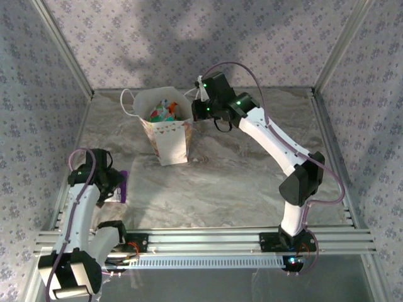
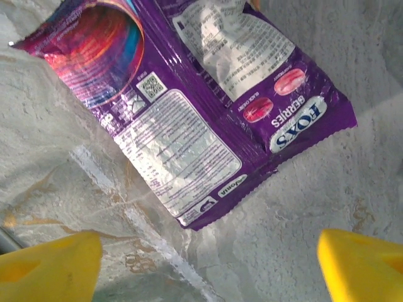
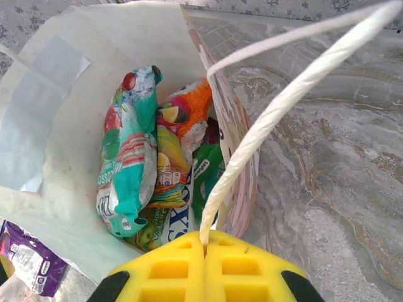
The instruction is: Place the snacks into the paper bag
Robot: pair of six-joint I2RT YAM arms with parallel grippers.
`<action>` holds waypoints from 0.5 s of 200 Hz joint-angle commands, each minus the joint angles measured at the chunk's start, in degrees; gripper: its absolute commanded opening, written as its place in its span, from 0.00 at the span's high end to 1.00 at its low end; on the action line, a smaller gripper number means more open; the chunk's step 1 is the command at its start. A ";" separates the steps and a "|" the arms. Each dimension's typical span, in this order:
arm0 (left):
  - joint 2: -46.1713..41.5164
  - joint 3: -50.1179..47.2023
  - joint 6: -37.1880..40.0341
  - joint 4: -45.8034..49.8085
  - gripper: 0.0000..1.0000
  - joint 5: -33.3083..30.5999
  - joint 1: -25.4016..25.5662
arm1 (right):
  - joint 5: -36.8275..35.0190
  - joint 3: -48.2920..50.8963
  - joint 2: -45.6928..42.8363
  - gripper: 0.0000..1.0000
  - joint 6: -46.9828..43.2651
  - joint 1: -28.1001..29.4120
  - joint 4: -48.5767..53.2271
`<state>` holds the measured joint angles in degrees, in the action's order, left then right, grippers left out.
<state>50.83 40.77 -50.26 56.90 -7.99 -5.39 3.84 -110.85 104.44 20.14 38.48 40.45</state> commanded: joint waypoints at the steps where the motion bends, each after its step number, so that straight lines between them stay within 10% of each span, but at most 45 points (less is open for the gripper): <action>1: -1.56 -1.11 -4.47 -1.17 0.06 -1.26 -1.46 | -0.14 1.13 -2.70 1.00 -0.32 -0.77 0.16; 100: -8.63 -11.68 -10.49 -6.17 0.01 7.96 -11.84 | 1.21 2.19 -2.67 1.00 -0.37 -1.36 0.16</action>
<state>42.78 31.68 -58.61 53.52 -3.99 -15.73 4.62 -109.51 103.70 20.12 37.71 40.01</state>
